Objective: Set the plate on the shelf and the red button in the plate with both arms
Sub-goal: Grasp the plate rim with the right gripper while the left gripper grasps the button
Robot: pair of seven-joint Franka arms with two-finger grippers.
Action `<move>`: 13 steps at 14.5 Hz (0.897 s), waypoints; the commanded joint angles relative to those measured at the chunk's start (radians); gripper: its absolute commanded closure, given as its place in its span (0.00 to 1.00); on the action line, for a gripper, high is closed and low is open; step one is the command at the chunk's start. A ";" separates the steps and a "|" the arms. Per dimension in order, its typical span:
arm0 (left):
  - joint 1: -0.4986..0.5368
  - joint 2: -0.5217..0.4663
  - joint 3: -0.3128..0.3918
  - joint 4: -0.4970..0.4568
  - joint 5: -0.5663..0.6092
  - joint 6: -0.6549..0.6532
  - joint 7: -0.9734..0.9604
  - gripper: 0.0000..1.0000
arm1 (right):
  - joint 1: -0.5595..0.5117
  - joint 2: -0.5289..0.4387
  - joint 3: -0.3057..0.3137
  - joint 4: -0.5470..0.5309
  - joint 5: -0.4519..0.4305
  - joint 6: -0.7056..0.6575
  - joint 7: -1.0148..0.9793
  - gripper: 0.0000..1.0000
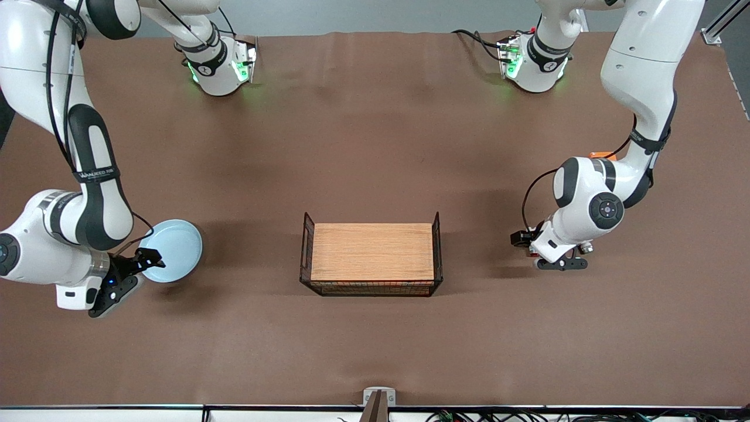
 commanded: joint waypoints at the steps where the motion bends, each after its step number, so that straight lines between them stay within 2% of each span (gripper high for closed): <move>1: -0.004 -0.002 0.003 -0.006 0.004 0.014 0.011 0.41 | -0.021 0.038 0.009 0.006 0.022 0.061 -0.090 0.00; 3: -0.004 -0.002 0.005 -0.007 0.004 0.009 0.026 0.50 | -0.027 0.061 0.010 -0.007 0.038 0.124 -0.144 0.00; 6: -0.003 -0.005 0.005 -0.008 0.004 0.001 0.038 0.61 | -0.033 0.079 0.010 -0.005 0.071 0.149 -0.229 0.00; 10: 0.000 -0.016 0.003 -0.004 0.004 -0.005 0.040 0.63 | -0.038 0.101 0.009 -0.007 0.142 0.190 -0.375 0.00; 13: 0.007 -0.075 0.005 0.012 0.003 -0.110 0.043 0.63 | -0.052 0.101 0.009 -0.033 0.145 0.195 -0.370 0.00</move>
